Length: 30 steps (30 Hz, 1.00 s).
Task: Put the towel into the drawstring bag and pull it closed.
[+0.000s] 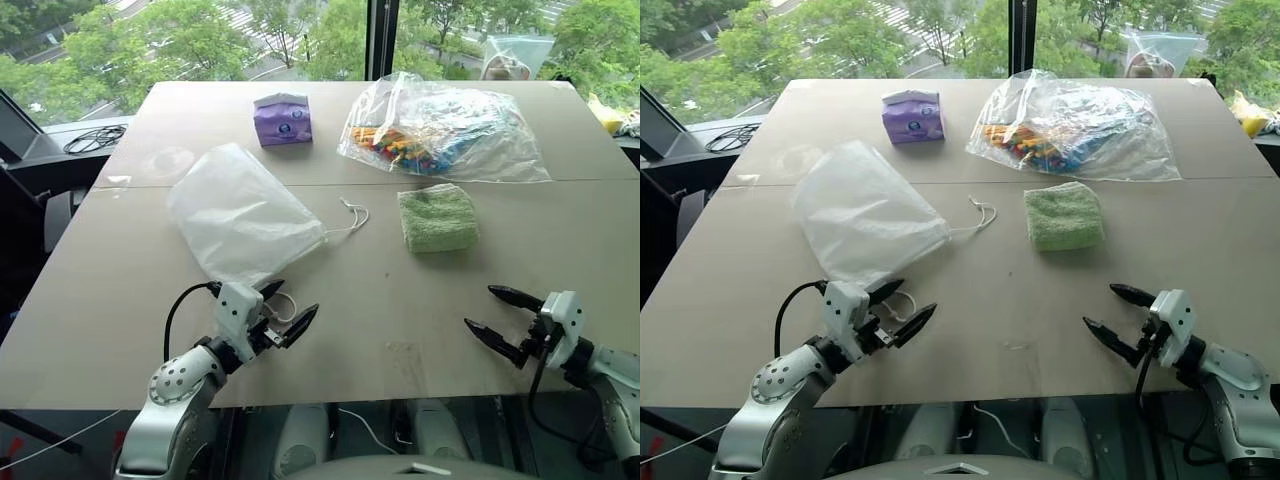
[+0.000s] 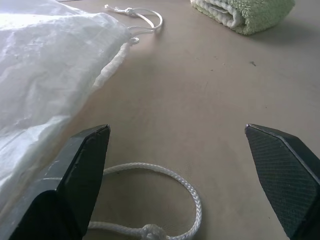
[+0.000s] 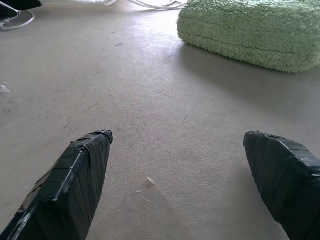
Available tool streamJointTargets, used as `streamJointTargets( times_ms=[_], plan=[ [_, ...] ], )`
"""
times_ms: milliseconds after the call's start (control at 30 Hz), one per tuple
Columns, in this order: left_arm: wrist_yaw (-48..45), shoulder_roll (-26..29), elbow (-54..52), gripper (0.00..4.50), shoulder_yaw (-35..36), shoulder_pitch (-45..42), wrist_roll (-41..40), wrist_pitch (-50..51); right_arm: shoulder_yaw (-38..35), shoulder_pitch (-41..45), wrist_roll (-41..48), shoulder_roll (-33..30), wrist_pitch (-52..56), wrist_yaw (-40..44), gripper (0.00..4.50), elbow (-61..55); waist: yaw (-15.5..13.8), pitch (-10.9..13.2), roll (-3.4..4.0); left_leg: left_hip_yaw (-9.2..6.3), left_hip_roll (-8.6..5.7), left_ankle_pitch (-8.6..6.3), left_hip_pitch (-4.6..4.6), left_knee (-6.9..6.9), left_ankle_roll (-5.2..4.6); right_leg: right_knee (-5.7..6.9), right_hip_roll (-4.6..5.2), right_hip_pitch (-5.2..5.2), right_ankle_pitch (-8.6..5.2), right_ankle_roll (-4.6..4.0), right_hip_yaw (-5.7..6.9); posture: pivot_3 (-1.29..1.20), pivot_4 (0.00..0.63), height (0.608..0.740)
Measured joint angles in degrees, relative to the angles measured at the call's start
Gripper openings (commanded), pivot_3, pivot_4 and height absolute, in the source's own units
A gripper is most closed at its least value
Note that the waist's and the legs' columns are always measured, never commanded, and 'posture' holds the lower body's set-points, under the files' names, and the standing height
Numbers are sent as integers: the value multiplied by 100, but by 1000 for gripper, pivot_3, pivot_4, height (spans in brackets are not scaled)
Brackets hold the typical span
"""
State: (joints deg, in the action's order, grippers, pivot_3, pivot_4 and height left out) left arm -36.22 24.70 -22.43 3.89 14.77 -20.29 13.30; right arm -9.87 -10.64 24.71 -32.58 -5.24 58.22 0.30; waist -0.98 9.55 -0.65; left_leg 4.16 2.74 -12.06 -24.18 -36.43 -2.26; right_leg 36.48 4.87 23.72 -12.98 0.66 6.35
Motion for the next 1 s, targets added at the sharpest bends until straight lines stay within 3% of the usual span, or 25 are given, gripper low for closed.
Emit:
streamJointTargets(
  times_ms=[633, 800, 900, 1000],
  plan=[
    [-145, -51, 293, 4451, -100, -211, 0, -200, 1, 124, 99, -3, -183, 404, 4500, 228, 0, 0, 0, 0, 0, 1, 2, -16, -1, 19, -20, 0, 0, 0, -2, 0, 150, 740],
    [48, -288, 8, 4451, -92, -107, 1, -422, -5, 389, 418, 35, -119, 654, 4500, 274, 7, 1, 1, 1, 0, 1, 4, -24, -1, 27, -20, 0, 0, 0, -9, 0, 150, 740],
    [404, -492, -252, 4451, -119, 28, 332, -726, 32, 412, 611, 39, 54, 799, 4500, 136, -5, 0, 1, 0, 0, 1, 3, -25, -1, 28, -20, -1, 0, 0, -18, 0, 150, 740],
    [927, -546, -354, 4451, -258, 76, 1207, -1108, 192, 380, 759, 83, 336, 867, 4500, -273, -8, 1, 1, -1, 1, 1, 3, -25, -1, 28, -23, 0, 0, -1, -26, 0, 150, 740]
  ],
)
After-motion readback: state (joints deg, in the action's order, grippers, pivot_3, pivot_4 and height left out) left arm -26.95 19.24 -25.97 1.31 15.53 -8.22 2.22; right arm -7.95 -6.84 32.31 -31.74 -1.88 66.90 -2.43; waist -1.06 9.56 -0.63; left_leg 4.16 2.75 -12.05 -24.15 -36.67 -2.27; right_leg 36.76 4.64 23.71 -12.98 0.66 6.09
